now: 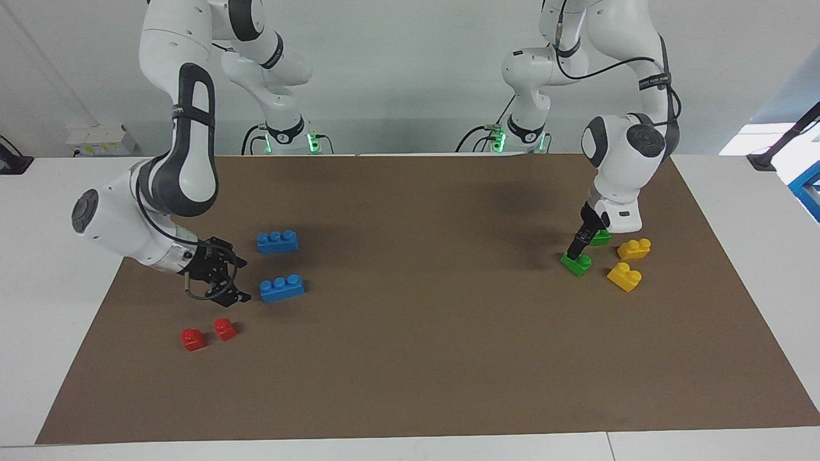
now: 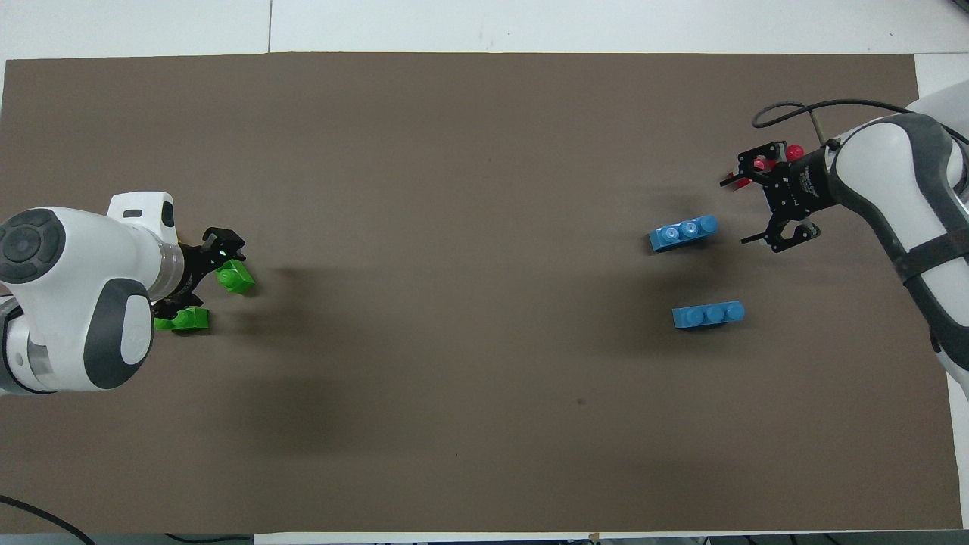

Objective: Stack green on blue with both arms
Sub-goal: 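Grasp the green brick with the left gripper while the right gripper grasps the blue brick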

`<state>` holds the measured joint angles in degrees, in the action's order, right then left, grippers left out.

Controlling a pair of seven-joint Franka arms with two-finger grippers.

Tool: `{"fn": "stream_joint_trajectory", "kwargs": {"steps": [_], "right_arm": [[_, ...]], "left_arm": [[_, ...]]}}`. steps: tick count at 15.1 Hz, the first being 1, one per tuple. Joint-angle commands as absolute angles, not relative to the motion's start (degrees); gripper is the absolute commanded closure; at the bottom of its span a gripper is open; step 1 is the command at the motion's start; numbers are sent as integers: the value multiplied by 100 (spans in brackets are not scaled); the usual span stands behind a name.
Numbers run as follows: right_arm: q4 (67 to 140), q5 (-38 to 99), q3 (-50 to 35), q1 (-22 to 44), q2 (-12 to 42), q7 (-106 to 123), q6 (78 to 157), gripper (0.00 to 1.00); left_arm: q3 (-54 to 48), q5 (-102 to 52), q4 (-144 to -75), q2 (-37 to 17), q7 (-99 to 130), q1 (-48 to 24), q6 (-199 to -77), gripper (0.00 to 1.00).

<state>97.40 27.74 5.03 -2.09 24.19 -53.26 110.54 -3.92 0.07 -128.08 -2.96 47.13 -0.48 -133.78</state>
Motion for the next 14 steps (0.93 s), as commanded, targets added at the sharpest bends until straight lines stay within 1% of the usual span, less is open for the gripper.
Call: {"fn": "stream_joint_trajectory", "kwargs": {"steps": [1, 3, 7, 9, 11, 14], "right_arm": [[9703, 3031, 483, -185, 2584, -5396, 11267, 1], [9703, 3050, 475, -167, 2672, -5379, 11381, 1], [9738, 3190, 457, -62, 2768, -5353, 11654, 1], [9747, 3217, 448, -18, 2803, -5353, 11820, 1], [9756, 3313, 448, 114, 2830, -5361, 11944, 1], [9817, 3340, 448, 123, 2839, -5353, 12076, 1]], "left_arm": [[-343, -35, -12744, -421, 4527, -53, -13544, 0], [-343, -35, -12744, -466, 4465, -44, -13579, 0], [-352, -44, -12718, -808, 4421, -18, -13825, 0], [-360, -44, -12621, -931, 4167, 131, -13773, 0], [-360, -53, -12560, -1028, 3991, 176, -13781, 0], [-360, -70, -12472, -1177, 3964, 176, -13808, 0]]}}
